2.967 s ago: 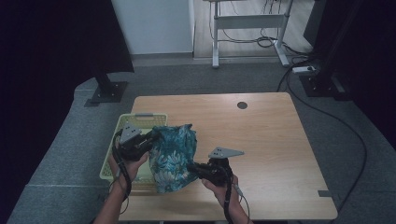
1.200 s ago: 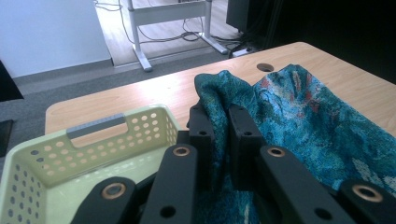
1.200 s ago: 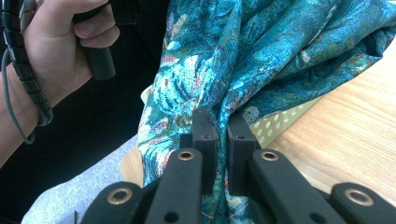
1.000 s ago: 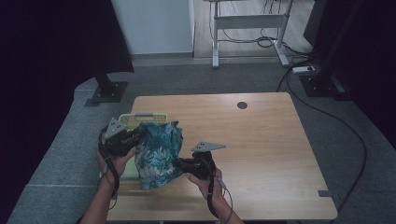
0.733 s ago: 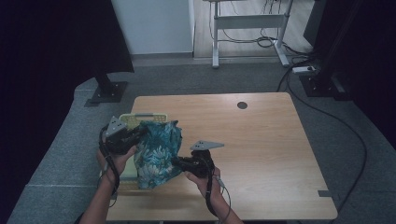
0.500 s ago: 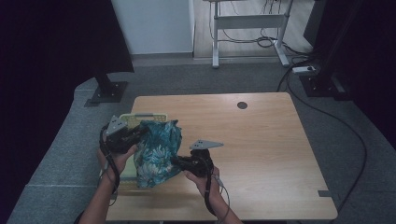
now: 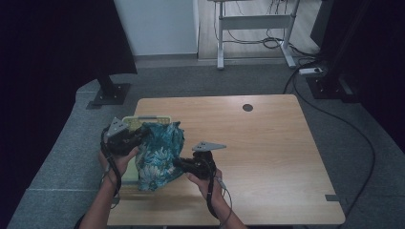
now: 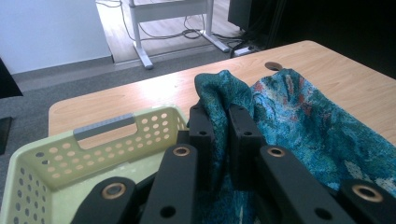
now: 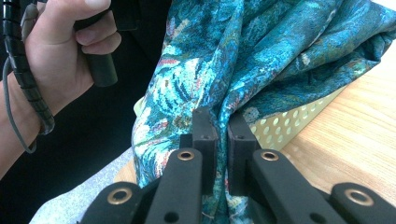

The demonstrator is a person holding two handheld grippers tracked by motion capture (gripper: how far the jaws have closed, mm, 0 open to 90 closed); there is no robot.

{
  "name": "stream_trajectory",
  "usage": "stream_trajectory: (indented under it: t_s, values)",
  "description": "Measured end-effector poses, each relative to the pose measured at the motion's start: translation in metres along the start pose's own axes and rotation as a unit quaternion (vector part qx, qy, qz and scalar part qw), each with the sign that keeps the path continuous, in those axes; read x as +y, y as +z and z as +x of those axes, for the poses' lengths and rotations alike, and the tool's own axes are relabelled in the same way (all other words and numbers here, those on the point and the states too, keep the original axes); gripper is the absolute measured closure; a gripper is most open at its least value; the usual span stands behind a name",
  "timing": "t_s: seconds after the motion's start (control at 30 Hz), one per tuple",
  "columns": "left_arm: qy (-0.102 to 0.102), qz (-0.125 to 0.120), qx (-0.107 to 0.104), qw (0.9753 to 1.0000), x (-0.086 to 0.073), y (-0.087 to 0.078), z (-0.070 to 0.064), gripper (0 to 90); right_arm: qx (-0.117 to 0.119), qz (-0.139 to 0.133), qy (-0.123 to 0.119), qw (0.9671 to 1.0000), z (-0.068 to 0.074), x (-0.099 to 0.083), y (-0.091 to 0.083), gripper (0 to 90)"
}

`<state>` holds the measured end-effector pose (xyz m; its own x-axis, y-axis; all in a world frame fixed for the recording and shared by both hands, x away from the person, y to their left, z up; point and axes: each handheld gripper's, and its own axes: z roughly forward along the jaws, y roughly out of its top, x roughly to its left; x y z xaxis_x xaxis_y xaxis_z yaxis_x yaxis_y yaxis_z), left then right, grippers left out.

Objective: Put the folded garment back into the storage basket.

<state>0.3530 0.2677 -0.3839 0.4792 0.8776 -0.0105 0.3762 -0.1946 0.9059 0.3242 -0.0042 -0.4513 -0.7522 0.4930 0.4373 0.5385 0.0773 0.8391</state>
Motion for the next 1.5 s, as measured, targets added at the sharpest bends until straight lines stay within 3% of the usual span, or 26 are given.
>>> stream_trajectory:
  t_s: [0.97, 1.5]
  values:
    - [-0.013, 0.003, 0.008, 0.9999, -0.011, -0.003, 0.018, 81.9, -0.003, 0.008, 0.006, 0.9999, 0.002, 0.001, 0.020, 84.0]
    - [-0.023, 0.006, 0.016, 0.9996, -0.016, -0.003, 0.035, 81.9, -0.006, 0.015, 0.006, 0.9998, 0.000, 0.006, 0.040, 84.0]
